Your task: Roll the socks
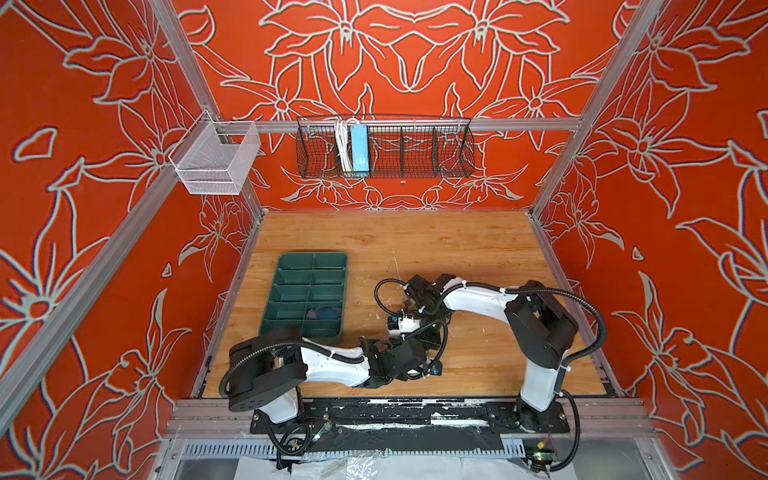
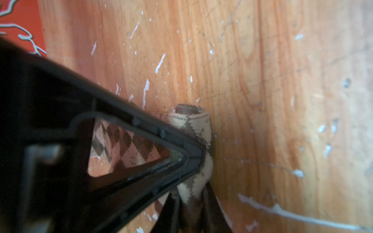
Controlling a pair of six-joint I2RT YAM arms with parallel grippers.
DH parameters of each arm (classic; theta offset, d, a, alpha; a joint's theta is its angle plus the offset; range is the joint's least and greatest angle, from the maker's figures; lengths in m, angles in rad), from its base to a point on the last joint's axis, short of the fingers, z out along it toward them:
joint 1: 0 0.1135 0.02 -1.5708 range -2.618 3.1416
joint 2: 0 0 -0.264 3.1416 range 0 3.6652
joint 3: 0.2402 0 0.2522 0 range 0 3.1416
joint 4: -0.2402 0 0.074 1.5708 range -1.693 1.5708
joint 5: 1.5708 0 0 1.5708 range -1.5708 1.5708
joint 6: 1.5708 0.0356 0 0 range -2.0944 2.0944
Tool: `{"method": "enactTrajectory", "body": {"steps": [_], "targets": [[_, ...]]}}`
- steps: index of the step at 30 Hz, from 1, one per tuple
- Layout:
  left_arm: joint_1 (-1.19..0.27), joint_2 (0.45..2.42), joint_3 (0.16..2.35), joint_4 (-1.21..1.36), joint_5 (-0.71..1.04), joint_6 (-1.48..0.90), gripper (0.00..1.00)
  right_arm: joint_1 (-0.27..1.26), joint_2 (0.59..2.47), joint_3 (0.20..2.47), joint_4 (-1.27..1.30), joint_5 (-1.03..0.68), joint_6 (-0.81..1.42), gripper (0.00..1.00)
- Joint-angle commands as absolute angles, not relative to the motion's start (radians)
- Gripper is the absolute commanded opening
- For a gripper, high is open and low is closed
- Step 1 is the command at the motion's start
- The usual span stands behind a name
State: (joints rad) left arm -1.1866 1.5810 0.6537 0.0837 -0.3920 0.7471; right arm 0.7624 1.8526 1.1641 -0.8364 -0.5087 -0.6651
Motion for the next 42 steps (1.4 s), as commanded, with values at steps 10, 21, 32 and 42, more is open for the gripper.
{"method": "enactTrajectory", "body": {"steps": [10,21,32,42], "targets": [[-1.15,1.624,0.734,-0.071,-0.365,0.637,0.0,0.73,1.554,0.951,-0.61,-0.434,-0.594,0.21],[-0.979,1.614,0.924,-0.464,0.082,0.631,0.0,0.69,0.99,0.658,-0.225,0.179,-0.39,0.49],[-0.871,1.834,1.158,-0.751,0.316,0.588,0.0,0.686,0.431,0.545,-0.241,-0.232,-0.726,0.59],[-0.794,1.921,1.269,-0.847,0.435,0.575,0.0,0.9,0.643,0.623,-0.601,-0.105,-0.883,0.53]]}}
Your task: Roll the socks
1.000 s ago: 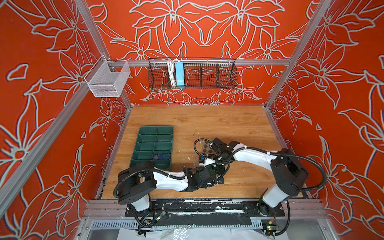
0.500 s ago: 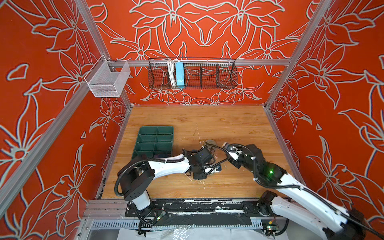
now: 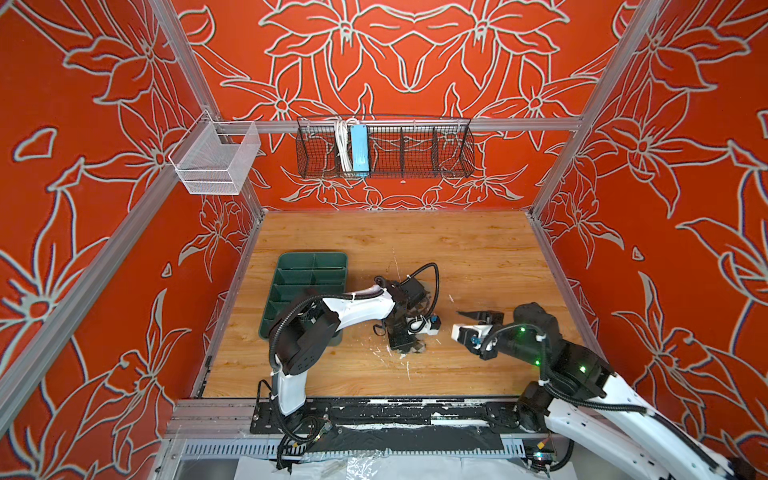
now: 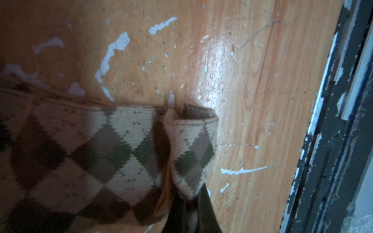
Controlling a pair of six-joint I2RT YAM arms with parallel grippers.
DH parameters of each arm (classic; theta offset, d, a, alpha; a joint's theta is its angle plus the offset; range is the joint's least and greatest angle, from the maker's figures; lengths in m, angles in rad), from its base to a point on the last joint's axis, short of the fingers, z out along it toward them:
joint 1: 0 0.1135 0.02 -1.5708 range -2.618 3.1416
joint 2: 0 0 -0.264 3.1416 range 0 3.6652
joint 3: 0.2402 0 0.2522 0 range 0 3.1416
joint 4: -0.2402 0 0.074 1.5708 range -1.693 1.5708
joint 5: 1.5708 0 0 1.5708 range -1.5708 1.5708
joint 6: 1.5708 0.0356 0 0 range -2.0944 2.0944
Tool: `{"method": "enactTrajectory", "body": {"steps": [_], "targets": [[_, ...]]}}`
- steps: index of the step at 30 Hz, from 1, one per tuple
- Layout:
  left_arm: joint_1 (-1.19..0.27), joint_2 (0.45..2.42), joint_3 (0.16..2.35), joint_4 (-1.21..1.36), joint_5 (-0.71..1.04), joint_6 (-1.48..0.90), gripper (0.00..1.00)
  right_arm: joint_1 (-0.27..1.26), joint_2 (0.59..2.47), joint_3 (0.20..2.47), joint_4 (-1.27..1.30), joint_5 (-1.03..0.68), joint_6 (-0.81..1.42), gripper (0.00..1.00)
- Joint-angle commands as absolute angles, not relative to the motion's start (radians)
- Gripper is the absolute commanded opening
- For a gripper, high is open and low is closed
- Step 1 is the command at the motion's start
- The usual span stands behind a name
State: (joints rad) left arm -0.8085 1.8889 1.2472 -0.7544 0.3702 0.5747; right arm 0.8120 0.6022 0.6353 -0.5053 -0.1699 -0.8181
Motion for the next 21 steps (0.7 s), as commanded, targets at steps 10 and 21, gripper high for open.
{"method": "enactTrajectory", "body": {"steps": [10,21], "targets": [[-0.764,1.979,1.33,-0.885,0.473,0.569,0.0,1.156,1.032,0.558,-0.295,0.107,-0.721,0.59],[-0.762,1.997,1.345,-0.893,0.493,0.569,0.0,1.141,1.346,0.531,0.022,0.246,-0.666,0.58]]}}
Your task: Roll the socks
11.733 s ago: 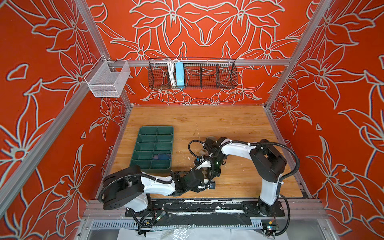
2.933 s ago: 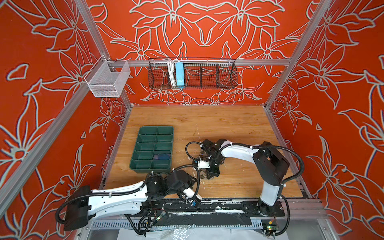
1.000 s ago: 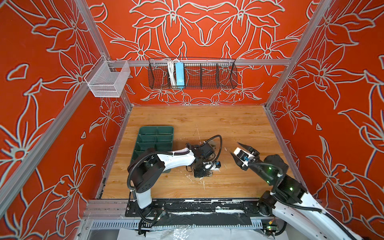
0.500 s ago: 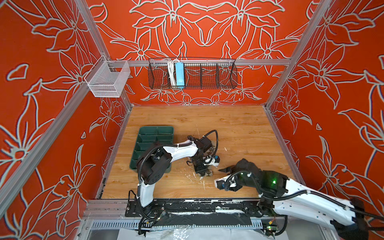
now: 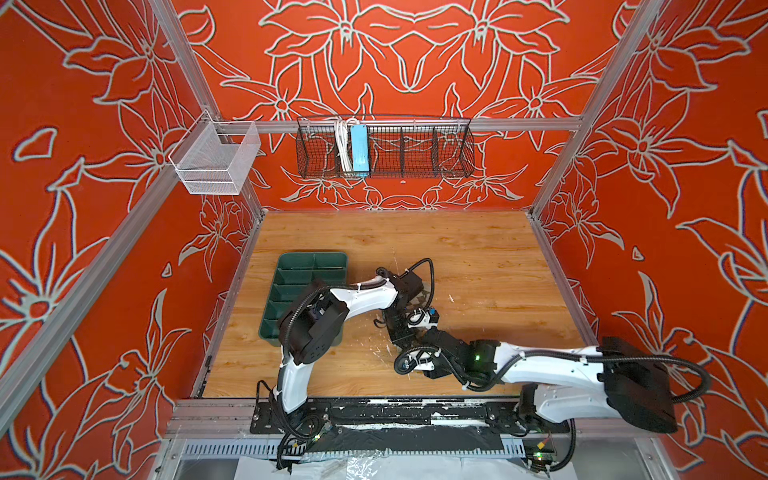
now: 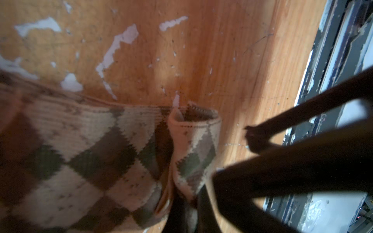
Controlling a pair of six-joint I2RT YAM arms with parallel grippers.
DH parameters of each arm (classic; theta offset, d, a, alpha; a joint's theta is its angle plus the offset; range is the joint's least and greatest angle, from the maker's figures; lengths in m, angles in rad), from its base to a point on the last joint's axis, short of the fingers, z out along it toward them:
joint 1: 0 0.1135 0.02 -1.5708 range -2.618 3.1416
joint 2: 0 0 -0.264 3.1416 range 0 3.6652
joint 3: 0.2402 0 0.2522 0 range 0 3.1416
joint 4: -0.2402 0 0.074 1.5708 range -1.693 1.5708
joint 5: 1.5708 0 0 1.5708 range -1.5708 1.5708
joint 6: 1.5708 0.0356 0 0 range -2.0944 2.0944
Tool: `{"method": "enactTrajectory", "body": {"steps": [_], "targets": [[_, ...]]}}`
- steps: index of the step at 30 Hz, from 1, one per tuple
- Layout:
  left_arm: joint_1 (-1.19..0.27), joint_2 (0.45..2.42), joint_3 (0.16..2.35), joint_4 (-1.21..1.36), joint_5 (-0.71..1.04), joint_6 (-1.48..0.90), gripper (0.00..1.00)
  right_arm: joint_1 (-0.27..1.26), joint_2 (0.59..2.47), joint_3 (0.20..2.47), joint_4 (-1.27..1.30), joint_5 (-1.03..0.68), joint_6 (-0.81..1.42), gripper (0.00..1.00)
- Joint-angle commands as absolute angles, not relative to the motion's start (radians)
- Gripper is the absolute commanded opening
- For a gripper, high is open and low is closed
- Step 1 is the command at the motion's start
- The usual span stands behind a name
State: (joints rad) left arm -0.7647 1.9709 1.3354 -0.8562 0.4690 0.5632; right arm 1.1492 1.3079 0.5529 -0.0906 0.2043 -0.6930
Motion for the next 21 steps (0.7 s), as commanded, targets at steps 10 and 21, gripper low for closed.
{"method": "enactTrajectory", "body": {"steps": [10,21], "targets": [[-0.762,1.952,1.311,-0.854,0.502,0.56,0.0,1.129,1.507,0.625,-0.106,0.233,-0.651,0.12],[-0.731,1.545,1.111,-0.57,0.194,0.424,0.4,1.085,1.48,0.683,-0.337,0.078,-0.647,0.0]]}}
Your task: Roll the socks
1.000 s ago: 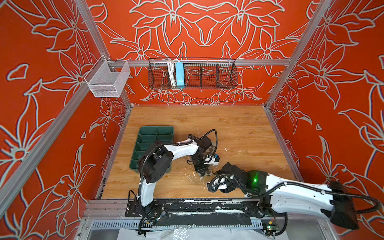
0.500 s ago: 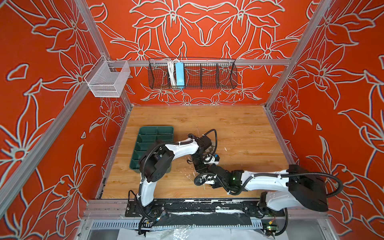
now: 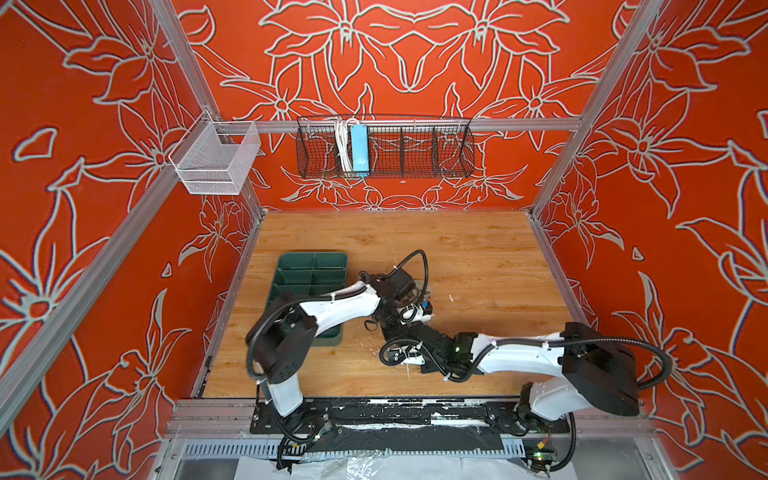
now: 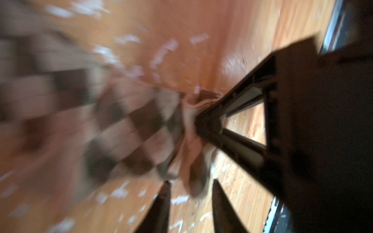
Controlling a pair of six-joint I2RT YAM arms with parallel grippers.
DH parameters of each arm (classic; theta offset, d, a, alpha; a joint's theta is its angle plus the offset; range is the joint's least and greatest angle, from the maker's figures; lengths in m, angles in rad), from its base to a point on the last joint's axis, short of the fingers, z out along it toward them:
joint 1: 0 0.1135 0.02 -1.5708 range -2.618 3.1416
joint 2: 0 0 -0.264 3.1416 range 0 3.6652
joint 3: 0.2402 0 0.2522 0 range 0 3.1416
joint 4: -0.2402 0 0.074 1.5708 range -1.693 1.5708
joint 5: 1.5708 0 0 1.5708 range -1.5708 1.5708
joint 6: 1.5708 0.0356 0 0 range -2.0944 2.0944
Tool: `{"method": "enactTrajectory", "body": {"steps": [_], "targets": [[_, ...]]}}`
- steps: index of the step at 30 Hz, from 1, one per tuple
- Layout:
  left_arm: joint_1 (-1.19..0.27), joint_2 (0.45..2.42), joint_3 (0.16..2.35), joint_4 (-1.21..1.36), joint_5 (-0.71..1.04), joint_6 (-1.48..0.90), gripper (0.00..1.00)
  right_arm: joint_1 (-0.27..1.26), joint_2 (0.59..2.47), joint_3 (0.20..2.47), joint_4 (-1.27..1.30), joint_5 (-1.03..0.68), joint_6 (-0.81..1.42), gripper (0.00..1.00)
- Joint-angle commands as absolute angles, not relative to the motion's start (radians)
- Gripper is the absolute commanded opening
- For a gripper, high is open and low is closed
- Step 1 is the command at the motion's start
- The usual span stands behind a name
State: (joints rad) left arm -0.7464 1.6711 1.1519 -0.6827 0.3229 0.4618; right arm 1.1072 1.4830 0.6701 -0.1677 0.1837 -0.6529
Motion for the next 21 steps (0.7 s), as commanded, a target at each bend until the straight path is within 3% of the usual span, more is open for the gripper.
{"method": "enactTrajectory", "body": {"steps": [1,7,12,15,21], "targets": [[-0.724,1.502,1.088,-0.542,0.157,0.416,0.42,1.074,1.481,0.693,-0.367,0.048,-0.647,0.0],[-0.706,1.204,0.924,-0.329,-0.181,0.387,0.47,0.984,1.513,0.81,-0.584,-0.212,-0.653,0.0],[-0.695,1.005,0.834,-0.281,-0.265,0.432,0.52,0.896,1.577,0.906,-0.71,-0.414,-0.654,0.0],[-0.695,0.881,0.803,-0.286,-0.217,0.441,0.52,0.856,1.639,0.96,-0.766,-0.483,-0.659,0.0],[-0.699,0.727,0.76,-0.374,0.178,0.609,0.51,0.782,1.769,1.072,-0.865,-0.594,-0.696,0.0]]}}
